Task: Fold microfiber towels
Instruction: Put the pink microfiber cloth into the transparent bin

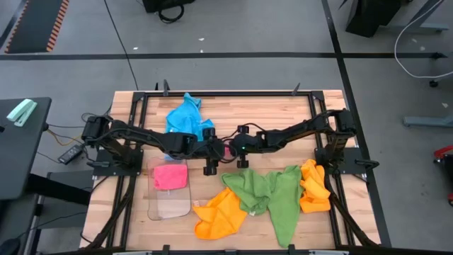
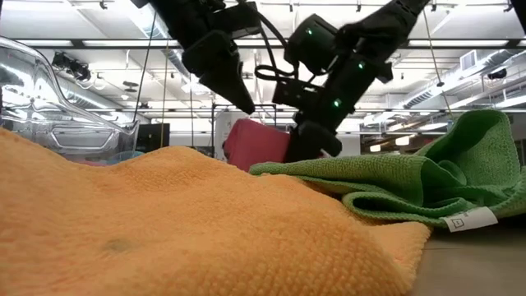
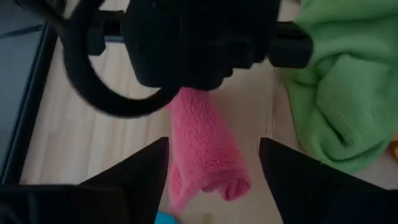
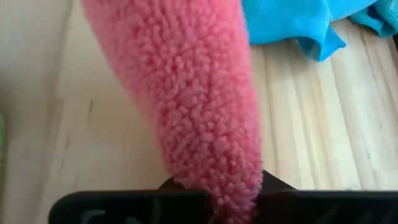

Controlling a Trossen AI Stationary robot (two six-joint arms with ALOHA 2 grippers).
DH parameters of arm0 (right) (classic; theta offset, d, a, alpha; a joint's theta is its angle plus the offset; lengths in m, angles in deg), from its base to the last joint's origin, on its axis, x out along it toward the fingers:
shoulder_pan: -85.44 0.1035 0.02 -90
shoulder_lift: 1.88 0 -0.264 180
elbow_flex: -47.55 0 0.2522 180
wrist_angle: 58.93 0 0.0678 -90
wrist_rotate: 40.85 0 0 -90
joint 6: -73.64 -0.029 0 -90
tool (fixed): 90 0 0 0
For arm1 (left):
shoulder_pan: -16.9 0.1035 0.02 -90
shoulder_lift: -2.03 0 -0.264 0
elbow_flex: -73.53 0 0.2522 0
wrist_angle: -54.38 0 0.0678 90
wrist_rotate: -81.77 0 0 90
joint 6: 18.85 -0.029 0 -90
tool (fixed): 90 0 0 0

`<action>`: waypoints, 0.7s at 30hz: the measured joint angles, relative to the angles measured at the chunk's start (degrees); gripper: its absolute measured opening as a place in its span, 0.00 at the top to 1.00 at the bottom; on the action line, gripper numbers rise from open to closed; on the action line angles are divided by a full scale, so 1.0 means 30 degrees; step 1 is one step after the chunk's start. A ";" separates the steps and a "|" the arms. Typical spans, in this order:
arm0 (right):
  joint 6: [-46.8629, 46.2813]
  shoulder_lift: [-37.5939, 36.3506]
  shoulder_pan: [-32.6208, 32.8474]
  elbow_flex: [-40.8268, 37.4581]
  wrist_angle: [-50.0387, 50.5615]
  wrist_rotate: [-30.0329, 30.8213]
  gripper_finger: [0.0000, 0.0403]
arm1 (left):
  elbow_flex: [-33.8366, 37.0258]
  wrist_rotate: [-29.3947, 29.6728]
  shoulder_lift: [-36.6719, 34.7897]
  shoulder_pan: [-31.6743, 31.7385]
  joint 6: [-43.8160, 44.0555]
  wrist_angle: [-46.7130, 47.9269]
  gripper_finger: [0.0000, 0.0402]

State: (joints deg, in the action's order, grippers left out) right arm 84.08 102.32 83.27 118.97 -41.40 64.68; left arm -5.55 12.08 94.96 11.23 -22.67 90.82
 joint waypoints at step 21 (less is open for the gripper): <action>-0.0791 -0.2534 0.0250 0.0352 0.3460 -0.0185 0.94 | 0.0029 0.1661 -0.0667 -0.0119 0.0363 0.6018 0.57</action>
State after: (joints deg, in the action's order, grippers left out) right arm 81.71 94.71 84.02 120.02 -31.02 64.12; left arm -5.47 17.06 92.95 10.87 -21.58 108.87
